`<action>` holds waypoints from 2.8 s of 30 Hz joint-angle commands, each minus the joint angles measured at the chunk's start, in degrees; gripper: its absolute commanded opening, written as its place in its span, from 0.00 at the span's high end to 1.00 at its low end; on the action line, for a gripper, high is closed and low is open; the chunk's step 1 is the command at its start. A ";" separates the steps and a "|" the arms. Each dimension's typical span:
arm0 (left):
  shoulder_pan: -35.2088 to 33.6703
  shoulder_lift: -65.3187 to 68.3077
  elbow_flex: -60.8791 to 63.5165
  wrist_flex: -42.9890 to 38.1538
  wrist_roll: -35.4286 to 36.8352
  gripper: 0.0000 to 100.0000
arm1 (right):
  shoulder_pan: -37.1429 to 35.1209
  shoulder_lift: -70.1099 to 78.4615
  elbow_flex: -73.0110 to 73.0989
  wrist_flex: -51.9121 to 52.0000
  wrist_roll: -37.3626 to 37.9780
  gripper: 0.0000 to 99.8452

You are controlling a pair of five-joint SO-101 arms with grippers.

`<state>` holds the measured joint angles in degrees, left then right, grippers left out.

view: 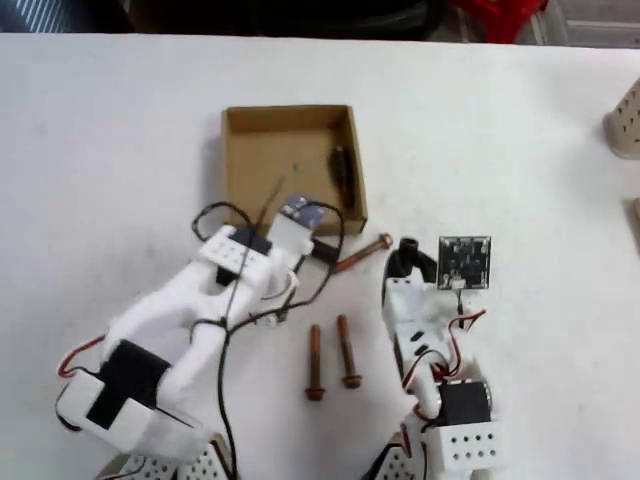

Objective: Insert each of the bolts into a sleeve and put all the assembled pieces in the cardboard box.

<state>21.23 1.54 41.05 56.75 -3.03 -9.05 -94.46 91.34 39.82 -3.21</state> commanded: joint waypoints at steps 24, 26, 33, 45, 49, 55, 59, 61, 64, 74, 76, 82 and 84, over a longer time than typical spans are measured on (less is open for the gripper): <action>6.29 0.22 -10.37 -12.92 -38.07 0.97 | 0.04 -1.19 0.26 -1.10 0.79 0.98; 4.97 0.31 -11.25 -11.43 -42.46 0.95 | 0.04 -1.19 0.35 -1.10 0.79 0.98; 4.00 0.66 -11.16 -10.55 -45.71 0.80 | 0.04 -1.19 1.14 -1.63 2.81 0.98; 4.44 0.48 -12.22 -4.75 -53.71 0.81 | -0.13 -1.19 1.14 -1.63 3.08 0.98; 4.88 0.75 -12.92 -5.27 -53.71 0.81 | -0.22 -1.19 1.14 -1.63 3.08 0.98; 7.16 3.30 -14.15 -5.19 -53.45 0.81 | -0.22 -1.19 1.14 -1.63 3.08 0.98; 7.08 8.66 -19.34 -2.90 -53.36 0.81 | -0.31 -1.19 1.14 -1.63 3.08 0.98; 7.08 11.03 -22.77 -0.09 -53.36 0.81 | -0.31 -1.19 1.14 -1.63 3.08 0.98; 7.25 13.67 -26.20 2.20 -53.36 0.81 | -0.31 -1.19 1.14 -1.63 3.08 0.98; 9.98 14.46 -27.25 4.57 -51.52 0.84 | -0.04 -1.19 1.14 -1.63 3.08 0.98; 9.98 14.55 -27.25 4.31 -51.08 0.87 | -0.04 -1.19 1.14 -1.63 3.08 0.98; 9.89 14.55 -26.73 2.90 -48.70 0.95 | -0.04 -1.19 1.14 -1.63 3.08 0.98; 9.80 14.55 -26.64 2.99 -48.62 0.98 | 0.04 -1.19 1.14 -1.63 3.08 0.98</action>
<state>29.85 16.31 16.35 60.88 -53.05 -8.97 -94.55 93.27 39.82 -0.84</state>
